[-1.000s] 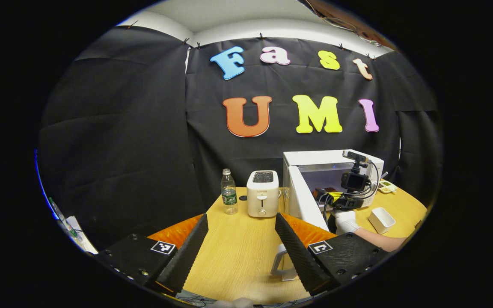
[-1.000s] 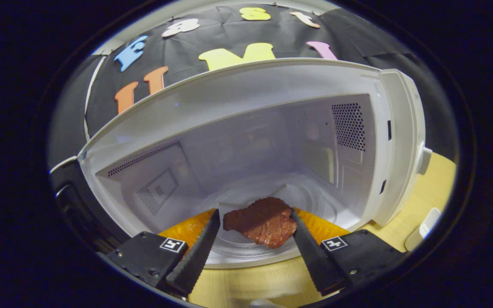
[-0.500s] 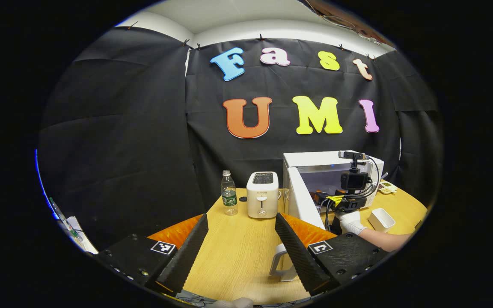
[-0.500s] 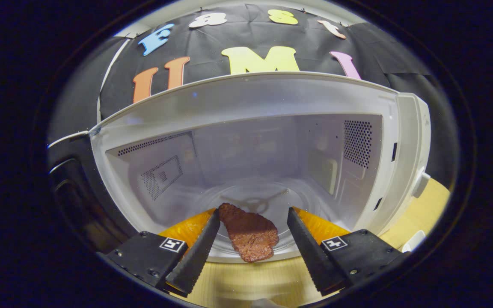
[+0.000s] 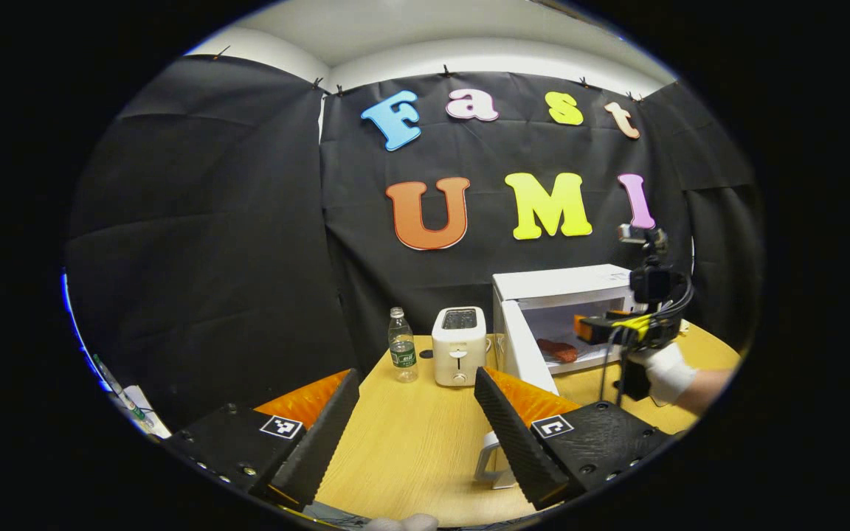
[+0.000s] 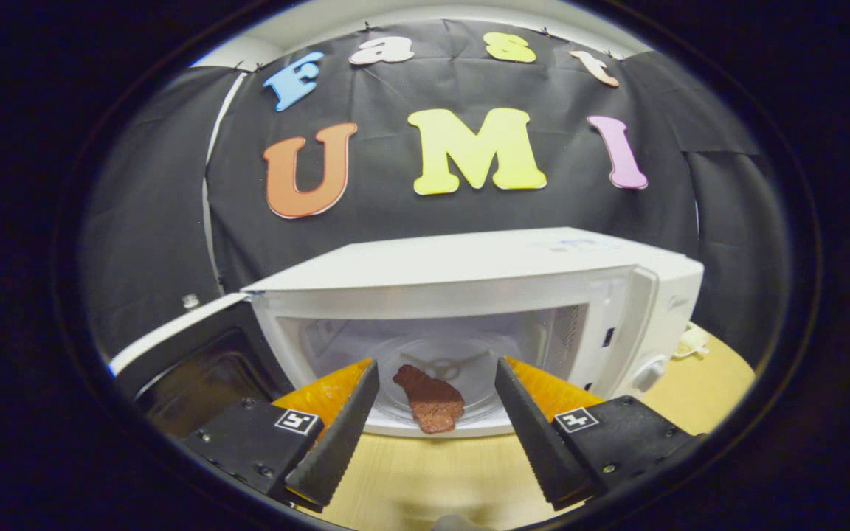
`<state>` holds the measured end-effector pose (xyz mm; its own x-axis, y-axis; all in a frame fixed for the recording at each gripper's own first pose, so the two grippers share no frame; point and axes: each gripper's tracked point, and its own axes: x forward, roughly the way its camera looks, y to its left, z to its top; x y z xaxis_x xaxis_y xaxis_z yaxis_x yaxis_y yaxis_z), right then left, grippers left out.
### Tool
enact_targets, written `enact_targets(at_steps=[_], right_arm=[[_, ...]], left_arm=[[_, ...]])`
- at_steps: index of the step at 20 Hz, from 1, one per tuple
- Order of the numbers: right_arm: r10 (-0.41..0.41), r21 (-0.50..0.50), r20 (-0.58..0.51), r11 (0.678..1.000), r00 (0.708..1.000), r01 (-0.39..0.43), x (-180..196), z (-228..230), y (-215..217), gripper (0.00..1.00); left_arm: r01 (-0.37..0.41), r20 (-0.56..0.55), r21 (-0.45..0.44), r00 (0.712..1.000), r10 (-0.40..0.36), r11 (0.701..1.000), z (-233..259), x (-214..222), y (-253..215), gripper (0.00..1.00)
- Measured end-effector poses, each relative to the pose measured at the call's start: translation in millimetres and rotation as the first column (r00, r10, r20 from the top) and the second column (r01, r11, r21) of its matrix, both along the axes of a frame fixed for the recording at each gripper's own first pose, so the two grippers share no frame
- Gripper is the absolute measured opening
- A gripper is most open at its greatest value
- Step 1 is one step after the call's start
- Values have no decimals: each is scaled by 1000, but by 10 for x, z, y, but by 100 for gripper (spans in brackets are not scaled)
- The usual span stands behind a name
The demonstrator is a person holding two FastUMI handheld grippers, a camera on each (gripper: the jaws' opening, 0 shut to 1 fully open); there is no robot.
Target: Open the microwave oven with the left hand, put the food in, and close the microwave oven.
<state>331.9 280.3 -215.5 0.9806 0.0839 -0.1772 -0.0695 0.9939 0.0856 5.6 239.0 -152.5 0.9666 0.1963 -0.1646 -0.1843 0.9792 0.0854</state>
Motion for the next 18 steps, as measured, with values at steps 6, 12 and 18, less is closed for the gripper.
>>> enact_targets(at_steps=[6,12,18], right_arm=[[70,-66,16,995,997,-69,-1119,853,-441,100],[14,-45,3,999,1000,-14,-2015,1246,-1006,90],[-59,-45,-51,997,997,56,-2548,1164,-1426,100]], left_arm=[[7,-2,4,1000,-7,1000,81,-88,24,96],[17,2,-2,1000,-17,1000,112,-163,-20,96],[30,9,-13,1000,-30,999,67,-142,-10,88]])
